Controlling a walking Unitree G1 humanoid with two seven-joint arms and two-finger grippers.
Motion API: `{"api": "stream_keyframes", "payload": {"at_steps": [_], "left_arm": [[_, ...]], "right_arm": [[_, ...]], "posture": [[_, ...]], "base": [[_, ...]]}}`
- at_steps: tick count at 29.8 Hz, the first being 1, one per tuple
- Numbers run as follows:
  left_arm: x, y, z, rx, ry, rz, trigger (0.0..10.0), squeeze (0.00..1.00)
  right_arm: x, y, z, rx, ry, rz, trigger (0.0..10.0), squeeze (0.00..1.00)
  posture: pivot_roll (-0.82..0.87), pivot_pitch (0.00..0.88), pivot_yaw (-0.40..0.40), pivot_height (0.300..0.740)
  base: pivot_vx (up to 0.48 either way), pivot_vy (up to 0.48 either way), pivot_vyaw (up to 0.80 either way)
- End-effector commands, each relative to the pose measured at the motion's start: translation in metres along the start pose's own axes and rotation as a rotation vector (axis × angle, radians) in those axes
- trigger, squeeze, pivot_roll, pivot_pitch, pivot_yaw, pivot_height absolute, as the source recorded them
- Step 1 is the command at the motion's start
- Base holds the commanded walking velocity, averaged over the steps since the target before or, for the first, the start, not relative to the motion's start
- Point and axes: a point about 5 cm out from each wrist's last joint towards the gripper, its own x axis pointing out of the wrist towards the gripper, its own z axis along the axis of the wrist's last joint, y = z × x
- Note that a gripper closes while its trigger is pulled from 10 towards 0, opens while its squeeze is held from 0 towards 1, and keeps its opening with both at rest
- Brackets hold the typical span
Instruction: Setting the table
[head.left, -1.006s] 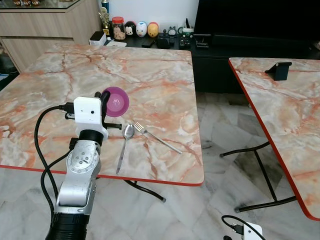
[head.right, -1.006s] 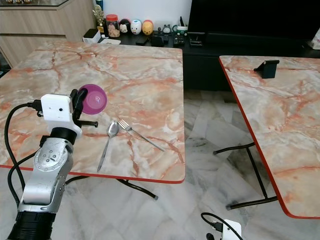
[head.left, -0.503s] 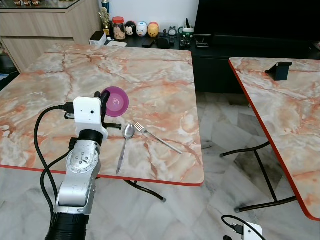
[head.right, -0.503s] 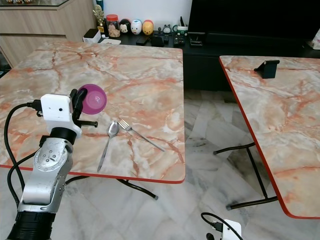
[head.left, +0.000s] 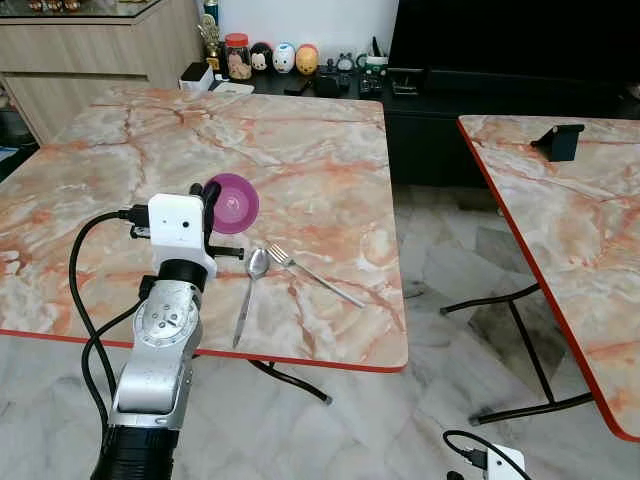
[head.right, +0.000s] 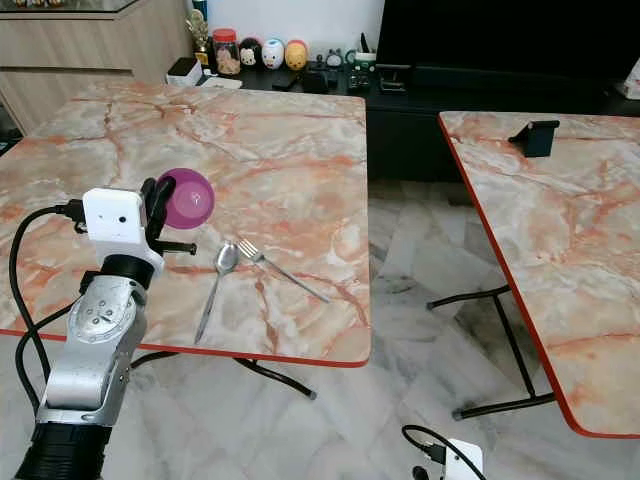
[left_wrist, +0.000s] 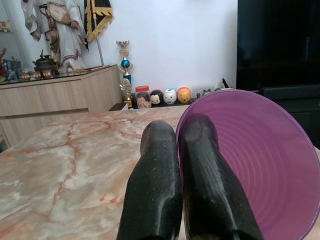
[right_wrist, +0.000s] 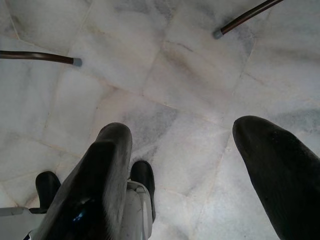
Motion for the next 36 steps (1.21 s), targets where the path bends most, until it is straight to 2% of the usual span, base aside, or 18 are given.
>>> {"api": "stream_keyframes", "payload": {"at_steps": [1, 16, 36], "left_arm": [[0.0012, -0.0041, 0.0037, 0.012, -0.023, -0.018, 10.0, 0.0], [0.0021, -0.0096, 0.0058, 0.018, -0.031, -0.039, 10.0, 0.0], [0.0043, -0.0113, 0.0073, 0.01, -0.038, -0.042, 10.0, 0.0]], "right_arm": [[0.0, -0.0029, 0.0015, -0.001, -0.005, -0.005, 10.0, 0.0], [-0.0004, -0.0031, 0.0001, -0.005, -0.001, -0.004, 10.0, 0.0], [-0.0002, -0.0031, 0.0006, -0.004, 0.0, -0.006, 10.0, 0.0]], "posture": [[0.12, 0.0, -0.054, 0.74], [0.12, 0.0, -0.054, 0.74], [0.12, 0.0, -0.055, 0.74]], "base": [[0.0, 0.0, 0.0], [0.0, 0.0, 0.0], [0.0, -0.264, 0.0]]}}
